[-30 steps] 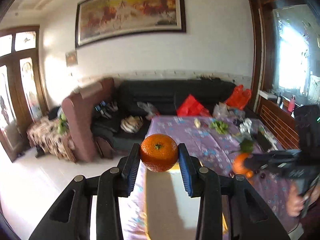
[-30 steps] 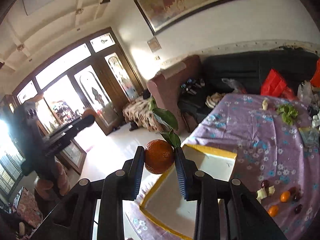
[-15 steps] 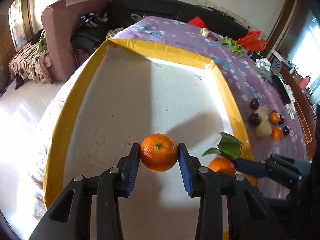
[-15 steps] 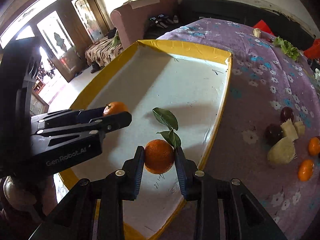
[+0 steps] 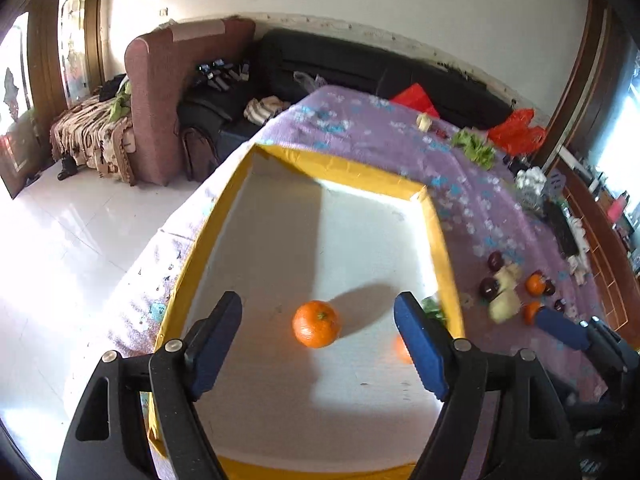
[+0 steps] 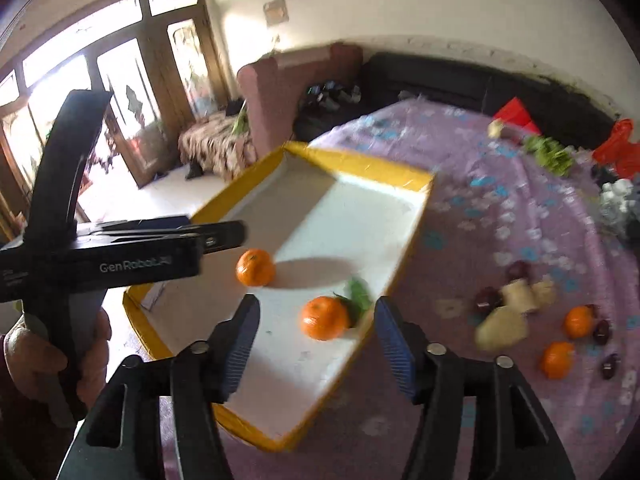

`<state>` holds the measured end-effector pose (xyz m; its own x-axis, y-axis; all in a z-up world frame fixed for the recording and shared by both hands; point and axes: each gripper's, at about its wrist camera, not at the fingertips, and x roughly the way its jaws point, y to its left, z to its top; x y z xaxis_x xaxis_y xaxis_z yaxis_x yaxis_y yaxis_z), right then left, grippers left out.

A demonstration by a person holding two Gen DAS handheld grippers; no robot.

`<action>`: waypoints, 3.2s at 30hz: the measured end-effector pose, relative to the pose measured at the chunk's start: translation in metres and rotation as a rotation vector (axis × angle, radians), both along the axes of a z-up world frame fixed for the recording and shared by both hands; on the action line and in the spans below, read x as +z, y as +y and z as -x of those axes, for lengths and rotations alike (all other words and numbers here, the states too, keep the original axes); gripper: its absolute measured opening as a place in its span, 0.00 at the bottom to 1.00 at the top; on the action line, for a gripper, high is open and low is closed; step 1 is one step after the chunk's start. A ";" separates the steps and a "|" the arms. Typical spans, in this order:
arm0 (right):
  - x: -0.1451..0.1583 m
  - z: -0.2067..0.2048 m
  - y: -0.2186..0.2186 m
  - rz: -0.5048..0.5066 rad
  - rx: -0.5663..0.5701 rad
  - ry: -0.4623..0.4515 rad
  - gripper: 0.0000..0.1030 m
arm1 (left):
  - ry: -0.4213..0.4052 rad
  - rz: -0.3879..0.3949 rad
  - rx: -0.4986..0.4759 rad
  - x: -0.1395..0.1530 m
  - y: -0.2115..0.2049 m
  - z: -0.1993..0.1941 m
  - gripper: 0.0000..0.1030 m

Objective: Organize fruits
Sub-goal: 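Carry both oranges over the tray and open both tools to drop them, then grasp an orange with the right tool while the left tool grasps a round fibrous slice, then carry the orange and slice over the tray and open both tools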

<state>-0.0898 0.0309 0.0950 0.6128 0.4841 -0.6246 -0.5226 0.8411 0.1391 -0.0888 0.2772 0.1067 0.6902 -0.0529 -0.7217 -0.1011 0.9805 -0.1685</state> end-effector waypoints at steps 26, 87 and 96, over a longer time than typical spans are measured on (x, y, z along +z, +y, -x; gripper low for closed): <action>-0.067 -0.068 -0.180 -0.103 -0.259 0.220 0.55 | 0.063 -0.039 -0.273 -0.027 -0.171 -0.027 0.63; -0.045 -0.005 0.063 -0.050 0.174 0.224 0.39 | 0.132 -0.008 0.106 -0.061 0.026 0.017 0.34; -0.068 -0.001 0.094 0.072 0.176 0.196 0.40 | 0.124 0.012 0.101 -0.058 0.028 0.014 0.56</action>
<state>-0.0885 0.1253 0.0274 0.3869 0.5226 -0.7597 -0.6307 0.7510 0.1954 -0.1026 0.3052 0.0484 0.5984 0.0030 -0.8012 -0.2200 0.9622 -0.1607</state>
